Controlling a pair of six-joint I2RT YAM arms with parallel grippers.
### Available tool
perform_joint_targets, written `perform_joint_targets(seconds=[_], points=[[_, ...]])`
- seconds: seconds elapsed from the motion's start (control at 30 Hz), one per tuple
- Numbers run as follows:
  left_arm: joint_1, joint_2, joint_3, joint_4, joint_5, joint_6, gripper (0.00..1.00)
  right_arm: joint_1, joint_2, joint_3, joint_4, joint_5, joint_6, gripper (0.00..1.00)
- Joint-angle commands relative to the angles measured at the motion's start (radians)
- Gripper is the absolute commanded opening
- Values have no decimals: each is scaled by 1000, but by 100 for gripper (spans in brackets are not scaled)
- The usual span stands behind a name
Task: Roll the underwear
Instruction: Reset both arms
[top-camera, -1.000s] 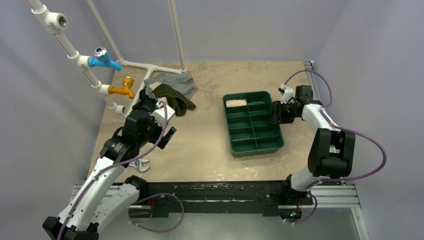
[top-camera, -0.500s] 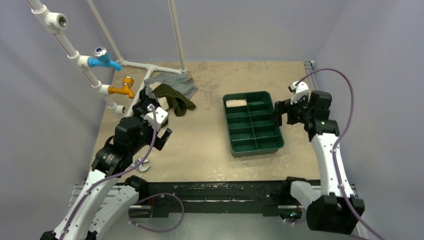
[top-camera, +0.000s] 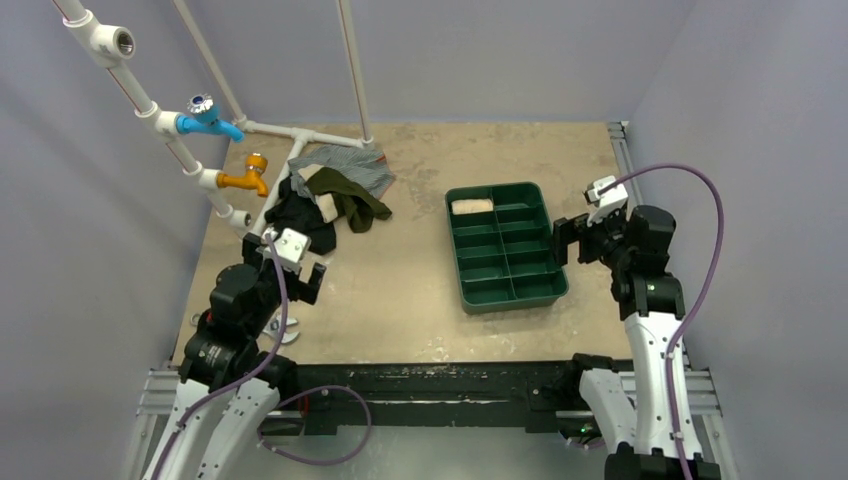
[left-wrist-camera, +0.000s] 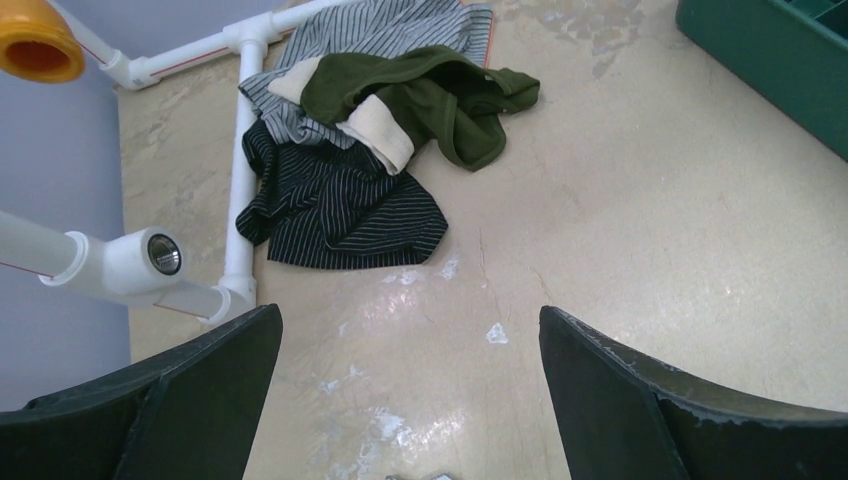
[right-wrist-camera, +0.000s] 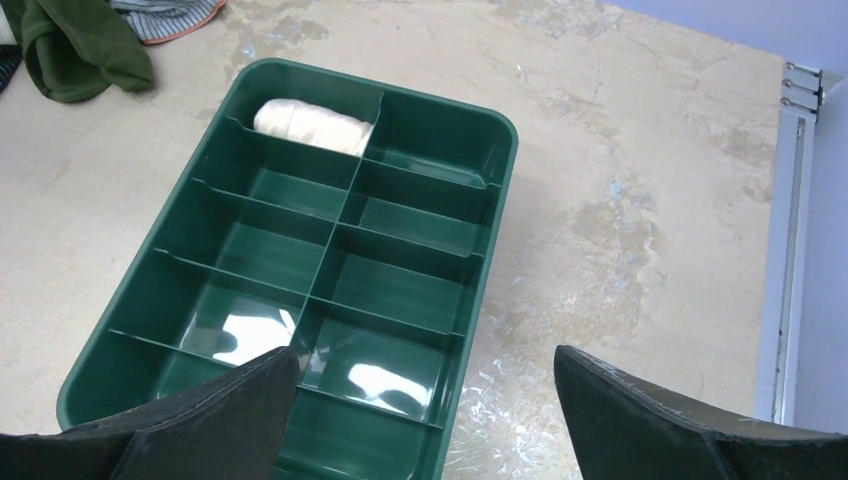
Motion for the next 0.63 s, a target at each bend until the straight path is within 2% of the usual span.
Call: perform_joint_targets(seconds=[0.0,0.17,0.4,0.6], points=[[9,37,19,93,-3,-23,100,0,9,-11,22,15,-29,99],[16,158,91,84,-23,-69,100,0,4,-10,18,20,-41,99],[64,108,25,117,55,-93,100,1,-49,-21,19,44,-59,99],[76,130,25,106,67,-96,100,1,-54,-14,15,42,-68,99]])
